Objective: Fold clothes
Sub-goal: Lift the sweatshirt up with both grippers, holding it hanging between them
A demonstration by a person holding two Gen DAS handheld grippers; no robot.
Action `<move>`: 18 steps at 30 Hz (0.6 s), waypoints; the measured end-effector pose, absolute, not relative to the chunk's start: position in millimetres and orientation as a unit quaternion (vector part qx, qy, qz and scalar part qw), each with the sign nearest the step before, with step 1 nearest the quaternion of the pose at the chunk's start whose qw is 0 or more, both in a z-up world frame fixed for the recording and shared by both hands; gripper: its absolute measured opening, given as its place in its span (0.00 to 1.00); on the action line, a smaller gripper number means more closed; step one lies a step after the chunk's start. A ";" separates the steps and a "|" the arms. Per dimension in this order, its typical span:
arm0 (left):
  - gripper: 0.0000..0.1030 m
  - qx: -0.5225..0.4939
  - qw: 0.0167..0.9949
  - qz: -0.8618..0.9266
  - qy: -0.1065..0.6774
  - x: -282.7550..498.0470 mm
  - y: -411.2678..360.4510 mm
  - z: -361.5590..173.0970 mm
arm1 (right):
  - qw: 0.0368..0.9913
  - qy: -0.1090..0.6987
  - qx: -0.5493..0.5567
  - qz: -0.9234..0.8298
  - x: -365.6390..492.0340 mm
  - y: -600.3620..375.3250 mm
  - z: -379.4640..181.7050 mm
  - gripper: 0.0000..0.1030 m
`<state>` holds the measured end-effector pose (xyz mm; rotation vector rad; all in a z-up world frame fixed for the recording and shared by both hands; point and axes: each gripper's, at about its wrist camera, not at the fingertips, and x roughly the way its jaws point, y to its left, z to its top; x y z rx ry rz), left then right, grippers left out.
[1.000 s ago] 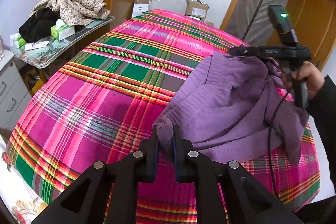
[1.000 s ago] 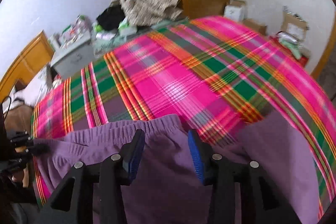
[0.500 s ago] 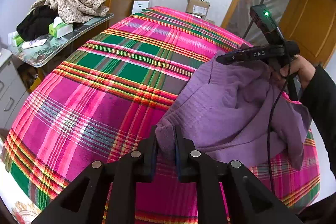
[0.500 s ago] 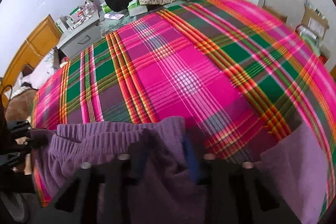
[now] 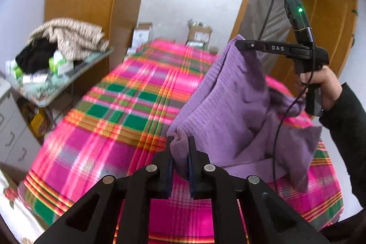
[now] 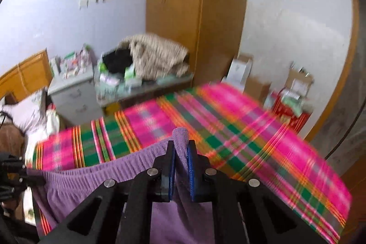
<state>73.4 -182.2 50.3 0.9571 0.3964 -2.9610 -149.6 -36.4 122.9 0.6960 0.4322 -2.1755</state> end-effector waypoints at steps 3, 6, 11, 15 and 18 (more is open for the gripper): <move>0.09 0.281 0.006 -0.952 0.118 76.6 -184.5 68.0 | 0.387 0.162 0.244 -0.874 -142.5 -37.3 147.7 0.10; 0.09 0.268 0.020 -0.956 0.114 75.7 -192.6 79.1 | 0.382 0.164 0.231 -0.880 -140.5 -46.3 161.0 0.10; 0.09 0.252 0.049 -0.960 0.113 73.0 -210.2 93.3 | 0.379 0.170 0.210 -0.885 -141.4 -66.6 173.5 0.10; 0.09 0.225 0.065 -0.965 0.114 77.5 -223.2 108.9 | 0.384 0.147 0.161 -0.897 -132.0 -75.5 189.3 0.10; 0.09 0.207 0.077 -0.969 0.111 81.3 -231.5 113.9 | 0.388 0.131 0.127 -0.904 -124.3 -81.5 194.7 0.10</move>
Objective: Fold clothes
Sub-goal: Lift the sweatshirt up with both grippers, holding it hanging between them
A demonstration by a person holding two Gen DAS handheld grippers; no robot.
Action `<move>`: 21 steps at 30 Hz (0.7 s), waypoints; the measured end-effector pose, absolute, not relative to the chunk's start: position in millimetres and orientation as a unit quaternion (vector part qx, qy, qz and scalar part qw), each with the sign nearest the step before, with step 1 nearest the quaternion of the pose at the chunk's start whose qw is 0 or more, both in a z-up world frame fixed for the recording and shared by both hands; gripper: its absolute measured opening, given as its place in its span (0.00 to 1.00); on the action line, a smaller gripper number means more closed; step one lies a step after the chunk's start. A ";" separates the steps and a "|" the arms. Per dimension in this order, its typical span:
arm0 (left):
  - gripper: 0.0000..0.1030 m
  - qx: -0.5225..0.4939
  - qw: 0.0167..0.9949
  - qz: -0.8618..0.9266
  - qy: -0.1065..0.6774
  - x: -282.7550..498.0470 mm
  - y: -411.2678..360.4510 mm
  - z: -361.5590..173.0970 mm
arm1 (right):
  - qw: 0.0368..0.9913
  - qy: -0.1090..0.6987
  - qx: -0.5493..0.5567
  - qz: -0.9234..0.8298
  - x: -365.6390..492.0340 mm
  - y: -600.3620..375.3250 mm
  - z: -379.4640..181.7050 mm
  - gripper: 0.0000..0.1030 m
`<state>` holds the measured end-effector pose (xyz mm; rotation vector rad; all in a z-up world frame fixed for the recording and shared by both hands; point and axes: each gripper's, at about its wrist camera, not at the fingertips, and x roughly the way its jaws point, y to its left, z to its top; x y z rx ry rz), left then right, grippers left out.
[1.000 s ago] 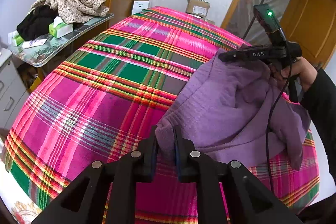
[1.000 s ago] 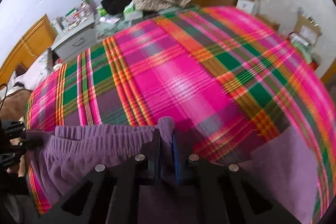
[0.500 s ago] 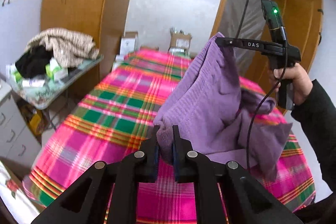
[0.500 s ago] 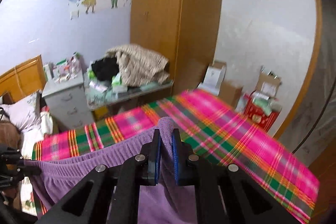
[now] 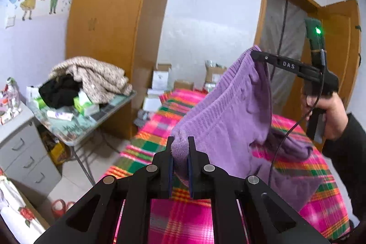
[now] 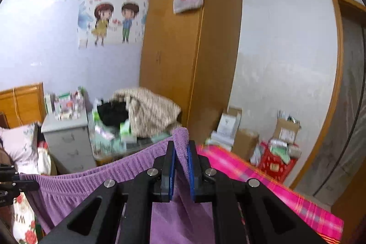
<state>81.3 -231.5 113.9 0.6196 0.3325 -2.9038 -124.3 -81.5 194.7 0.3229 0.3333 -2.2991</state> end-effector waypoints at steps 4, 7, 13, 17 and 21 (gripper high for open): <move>0.09 0.251 0.094 -0.955 0.129 64.6 -248.8 87.2 | 0.388 0.149 0.195 -0.888 -148.9 -104.9 155.1 0.10; 0.09 0.277 0.099 -0.945 0.144 58.5 -258.4 67.5 | 0.388 0.153 0.243 -0.876 -167.5 -114.8 122.0 0.10; 0.09 0.297 0.120 -0.935 0.150 51.4 -275.4 50.4 | 0.397 0.178 0.251 -0.865 -177.7 -149.3 104.9 0.10; 0.09 0.292 0.135 -0.935 0.150 50.5 -288.0 53.1 | 0.409 0.188 0.237 -0.861 -181.0 -175.8 112.7 0.10; 0.09 0.279 0.156 -0.936 0.145 49.6 -301.5 59.9 | 0.420 0.192 0.216 -0.860 -184.6 -201.7 125.9 0.10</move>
